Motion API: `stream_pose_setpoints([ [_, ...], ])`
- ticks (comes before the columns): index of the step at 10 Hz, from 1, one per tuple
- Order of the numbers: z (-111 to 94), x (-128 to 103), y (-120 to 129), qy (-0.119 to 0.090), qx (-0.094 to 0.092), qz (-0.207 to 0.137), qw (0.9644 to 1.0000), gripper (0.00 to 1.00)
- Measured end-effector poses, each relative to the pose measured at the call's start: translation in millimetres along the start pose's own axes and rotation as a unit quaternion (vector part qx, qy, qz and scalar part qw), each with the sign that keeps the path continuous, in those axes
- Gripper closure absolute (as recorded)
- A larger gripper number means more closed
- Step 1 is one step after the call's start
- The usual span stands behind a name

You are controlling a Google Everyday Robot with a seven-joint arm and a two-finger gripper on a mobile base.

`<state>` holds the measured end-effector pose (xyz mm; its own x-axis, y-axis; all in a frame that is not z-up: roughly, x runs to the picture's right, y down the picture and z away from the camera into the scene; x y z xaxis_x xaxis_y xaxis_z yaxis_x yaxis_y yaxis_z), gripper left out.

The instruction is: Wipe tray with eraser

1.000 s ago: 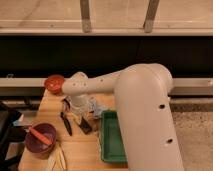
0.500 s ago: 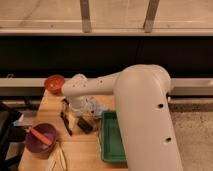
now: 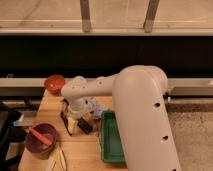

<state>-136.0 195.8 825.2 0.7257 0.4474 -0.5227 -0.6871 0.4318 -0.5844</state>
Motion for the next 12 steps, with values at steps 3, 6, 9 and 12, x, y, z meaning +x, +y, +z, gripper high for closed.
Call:
stream_pose_setpoints([
  [3,9.9,2.7,-0.2,0.010,-0.004,0.001,0.9999,0.42],
  [6,11.7,4.4,-0.9,0.013,-0.006,0.001,0.9999,0.71],
  [9,10.0,5.0,-0.9,0.015,-0.005,0.001,0.9999,0.94],
  [12,5.2,2.3,-3.2,0.005,0.000,0.003,1.0000,0.94],
])
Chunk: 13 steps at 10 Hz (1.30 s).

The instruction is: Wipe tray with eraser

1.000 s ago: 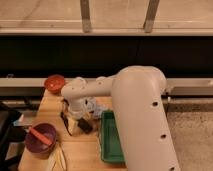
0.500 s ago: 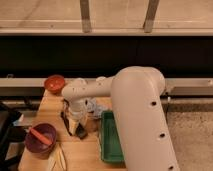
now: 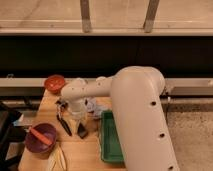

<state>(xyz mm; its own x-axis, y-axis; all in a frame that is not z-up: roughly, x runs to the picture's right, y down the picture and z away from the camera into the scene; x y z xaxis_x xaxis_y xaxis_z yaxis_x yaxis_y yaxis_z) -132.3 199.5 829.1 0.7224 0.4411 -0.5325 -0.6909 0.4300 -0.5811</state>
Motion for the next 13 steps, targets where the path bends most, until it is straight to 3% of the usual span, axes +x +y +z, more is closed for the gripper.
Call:
stream_pose_setpoints([
  [4,-60,-5,-36,-0.048,0.029,0.021,0.9982,0.94],
  [6,-95,-9,-59,-0.068,0.056,0.032,0.9956,0.94],
  [8,-113,-4,-86,-0.075,0.069,0.057,0.9932,0.94],
  [11,-125,38,-126,-0.076,0.052,0.113,0.9893,0.94],
  [13,-127,85,-152,-0.073,0.037,0.157,0.9843,0.94],
])
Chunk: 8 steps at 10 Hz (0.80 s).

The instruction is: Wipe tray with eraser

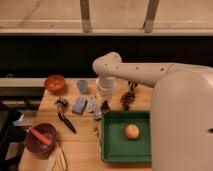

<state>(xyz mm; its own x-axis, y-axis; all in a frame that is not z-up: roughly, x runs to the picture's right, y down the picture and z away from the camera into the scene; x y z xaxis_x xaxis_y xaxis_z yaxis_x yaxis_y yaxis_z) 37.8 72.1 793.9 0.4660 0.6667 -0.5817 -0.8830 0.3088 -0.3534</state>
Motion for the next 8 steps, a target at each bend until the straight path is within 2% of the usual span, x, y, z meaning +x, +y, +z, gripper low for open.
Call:
stream_pose_setpoints([
  [2,-5,38,-29,0.007,-0.006,0.037,0.9993,0.94],
  [4,-8,73,-40,0.018,-0.012,0.068,0.9974,0.94],
  [6,-3,101,-25,0.031,-0.026,0.085,0.9956,0.94],
  [8,12,118,-2,0.045,-0.047,0.093,0.9935,0.94],
])
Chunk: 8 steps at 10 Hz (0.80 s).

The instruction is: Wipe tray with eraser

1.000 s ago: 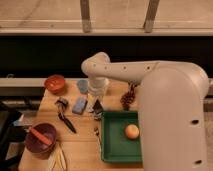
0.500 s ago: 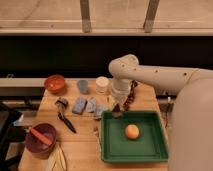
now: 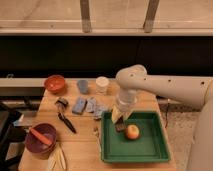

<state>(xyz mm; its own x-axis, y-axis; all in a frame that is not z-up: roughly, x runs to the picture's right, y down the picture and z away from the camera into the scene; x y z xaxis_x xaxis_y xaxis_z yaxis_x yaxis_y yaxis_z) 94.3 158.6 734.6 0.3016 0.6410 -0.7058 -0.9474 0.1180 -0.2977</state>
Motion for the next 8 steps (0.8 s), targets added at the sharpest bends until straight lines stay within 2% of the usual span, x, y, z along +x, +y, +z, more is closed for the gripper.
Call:
stream_pose_setpoints([
  [1,15,15,6,0.014,-0.014,0.009,0.9998,0.94],
  [3,39,28,18,0.033,-0.035,0.015,0.9987,0.94],
  [6,63,38,-1,0.058,-0.065,0.043,0.9952,0.94],
  [8,77,39,-16,0.077,-0.070,0.058,0.9929,0.94],
])
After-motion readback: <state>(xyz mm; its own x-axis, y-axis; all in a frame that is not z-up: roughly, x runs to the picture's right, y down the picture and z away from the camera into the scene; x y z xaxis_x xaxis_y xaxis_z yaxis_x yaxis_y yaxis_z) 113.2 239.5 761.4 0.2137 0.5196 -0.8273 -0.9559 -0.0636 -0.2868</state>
